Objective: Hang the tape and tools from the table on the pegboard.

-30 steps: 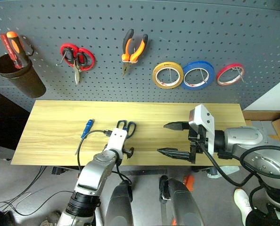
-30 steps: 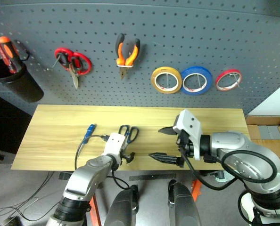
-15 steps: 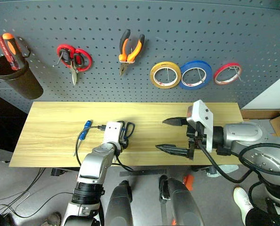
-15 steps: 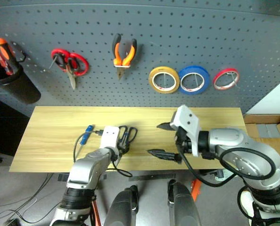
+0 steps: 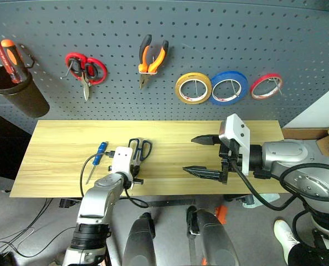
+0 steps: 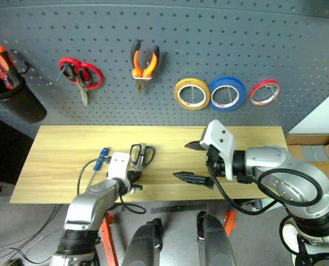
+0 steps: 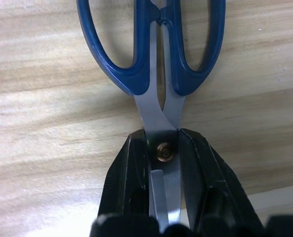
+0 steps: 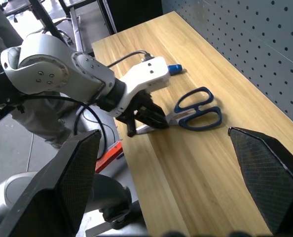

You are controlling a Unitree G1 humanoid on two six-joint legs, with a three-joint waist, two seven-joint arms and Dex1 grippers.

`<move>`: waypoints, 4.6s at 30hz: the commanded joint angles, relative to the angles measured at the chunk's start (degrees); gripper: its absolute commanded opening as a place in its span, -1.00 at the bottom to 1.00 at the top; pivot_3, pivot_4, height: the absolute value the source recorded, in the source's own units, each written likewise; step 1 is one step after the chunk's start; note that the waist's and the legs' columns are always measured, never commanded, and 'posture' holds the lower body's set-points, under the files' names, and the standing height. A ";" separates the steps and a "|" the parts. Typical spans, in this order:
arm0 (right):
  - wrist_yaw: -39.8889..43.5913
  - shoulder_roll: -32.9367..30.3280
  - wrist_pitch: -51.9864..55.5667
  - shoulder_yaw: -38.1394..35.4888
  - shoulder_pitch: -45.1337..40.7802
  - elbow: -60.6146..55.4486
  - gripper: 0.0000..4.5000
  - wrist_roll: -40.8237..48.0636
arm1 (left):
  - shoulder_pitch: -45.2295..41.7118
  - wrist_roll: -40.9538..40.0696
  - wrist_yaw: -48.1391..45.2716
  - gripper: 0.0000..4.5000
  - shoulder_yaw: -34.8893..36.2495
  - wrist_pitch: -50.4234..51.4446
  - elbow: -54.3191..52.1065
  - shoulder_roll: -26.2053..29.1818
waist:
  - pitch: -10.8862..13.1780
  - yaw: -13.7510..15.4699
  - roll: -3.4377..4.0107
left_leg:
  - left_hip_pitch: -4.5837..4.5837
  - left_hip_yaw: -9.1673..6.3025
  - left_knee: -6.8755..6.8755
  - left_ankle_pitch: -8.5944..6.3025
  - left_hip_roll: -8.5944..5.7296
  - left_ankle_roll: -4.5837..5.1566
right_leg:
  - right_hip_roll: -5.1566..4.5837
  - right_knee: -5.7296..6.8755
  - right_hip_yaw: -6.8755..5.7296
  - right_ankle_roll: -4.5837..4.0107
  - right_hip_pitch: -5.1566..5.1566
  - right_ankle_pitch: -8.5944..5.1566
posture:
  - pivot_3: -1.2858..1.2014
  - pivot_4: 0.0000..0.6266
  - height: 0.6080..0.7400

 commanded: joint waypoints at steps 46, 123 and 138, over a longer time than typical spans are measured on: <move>10.01 4.42 -25.16 0.81 -8.49 11.20 1.00 -11.32 | 0.33 -11.96 -5.29 -0.84 24.18 -27.34 -15.65 12.16 | 0.71 0.73 0.01 | -0.12 0.04 0.13 -0.01 0.00 -0.02 | 0.00 0.04 -0.10 0.02 -0.04 0.04 | -0.05 0.02 1.00; -19.50 17.39 10.27 -0.16 -11.36 7.11 1.00 -2.98 | -10.29 0.96 -5.86 -0.70 10.46 -9.15 17.94 17.15 | 2.25 -1.62 0.00 | 0.54 0.70 -0.02 0.00 0.07 -0.01 | -0.06 0.60 1.01 0.02 -0.15 0.01 | -0.11 0.34 1.00; 0.57 12.73 -8.60 -1.23 -10.85 7.98 1.00 0.04 | 8.41 1.25 5.29 -0.70 25.18 -24.67 -21.60 7.84 | 2.28 -0.20 -0.10 | 0.38 0.67 -0.02 -0.02 0.03 -0.04 | -0.02 0.44 0.90 0.04 -0.18 0.01 | -0.02 0.09 1.00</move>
